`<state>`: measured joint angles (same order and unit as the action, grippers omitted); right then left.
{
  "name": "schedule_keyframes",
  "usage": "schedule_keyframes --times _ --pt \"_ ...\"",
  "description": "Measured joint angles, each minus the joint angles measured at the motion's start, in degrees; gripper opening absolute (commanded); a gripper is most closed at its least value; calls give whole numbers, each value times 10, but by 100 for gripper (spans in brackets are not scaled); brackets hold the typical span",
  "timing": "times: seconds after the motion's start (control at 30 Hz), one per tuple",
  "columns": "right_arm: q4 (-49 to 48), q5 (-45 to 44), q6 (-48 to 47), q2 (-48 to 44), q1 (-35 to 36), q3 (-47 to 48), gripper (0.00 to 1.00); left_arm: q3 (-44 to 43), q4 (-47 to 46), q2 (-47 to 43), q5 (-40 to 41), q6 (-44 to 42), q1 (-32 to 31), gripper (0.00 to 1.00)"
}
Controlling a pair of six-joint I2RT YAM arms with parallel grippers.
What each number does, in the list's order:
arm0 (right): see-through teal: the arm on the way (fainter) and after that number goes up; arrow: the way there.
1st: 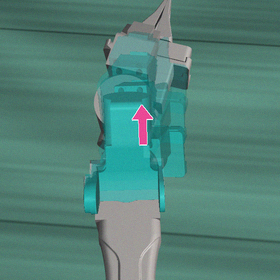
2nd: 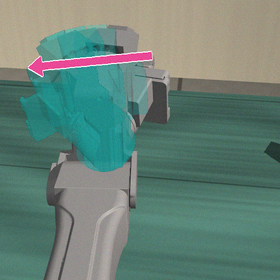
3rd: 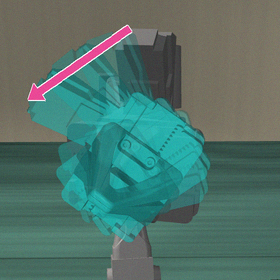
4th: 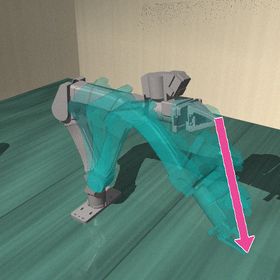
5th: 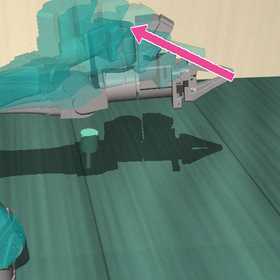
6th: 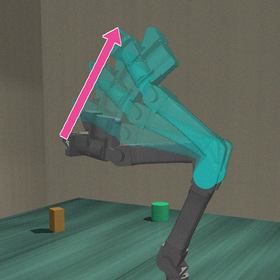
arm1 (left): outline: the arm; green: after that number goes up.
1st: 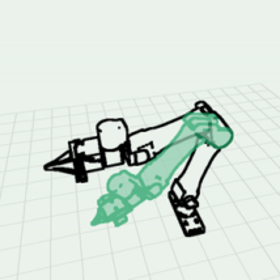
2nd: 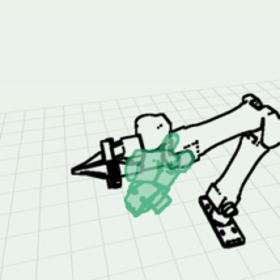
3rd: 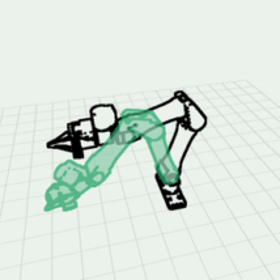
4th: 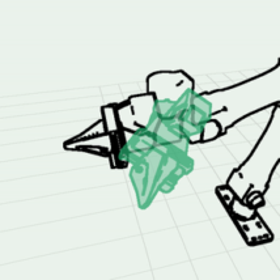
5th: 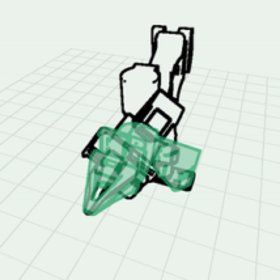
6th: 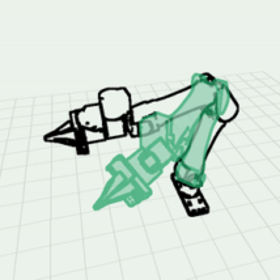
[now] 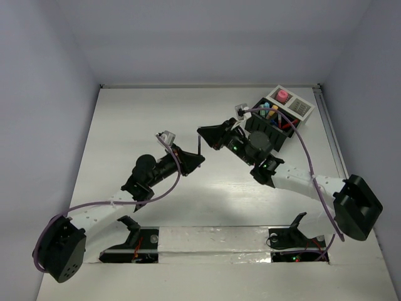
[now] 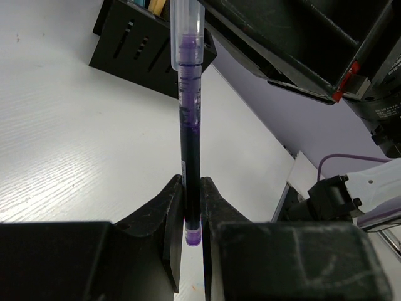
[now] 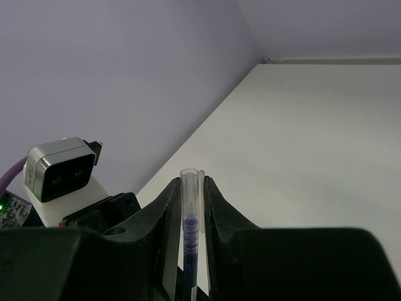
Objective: Sort the stationery into containers
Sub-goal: Close the pen cap on the pen.
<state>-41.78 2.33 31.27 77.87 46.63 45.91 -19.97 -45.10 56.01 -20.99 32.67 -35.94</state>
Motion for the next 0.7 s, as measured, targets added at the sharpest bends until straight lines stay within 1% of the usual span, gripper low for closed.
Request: schedule_keyframes --times 0.3,0.47,0.7 --pt "50 2 -7 -46 2 -11 0 -17 31 -13 -30 5 -5 0" --pt "86 16 -8 -48 1 -6 0 -28 75 -14 -41 6 -5 0" --pt "87 19 3 -75 -5 -22 0 -70 135 -14 -51 1 -12 0"
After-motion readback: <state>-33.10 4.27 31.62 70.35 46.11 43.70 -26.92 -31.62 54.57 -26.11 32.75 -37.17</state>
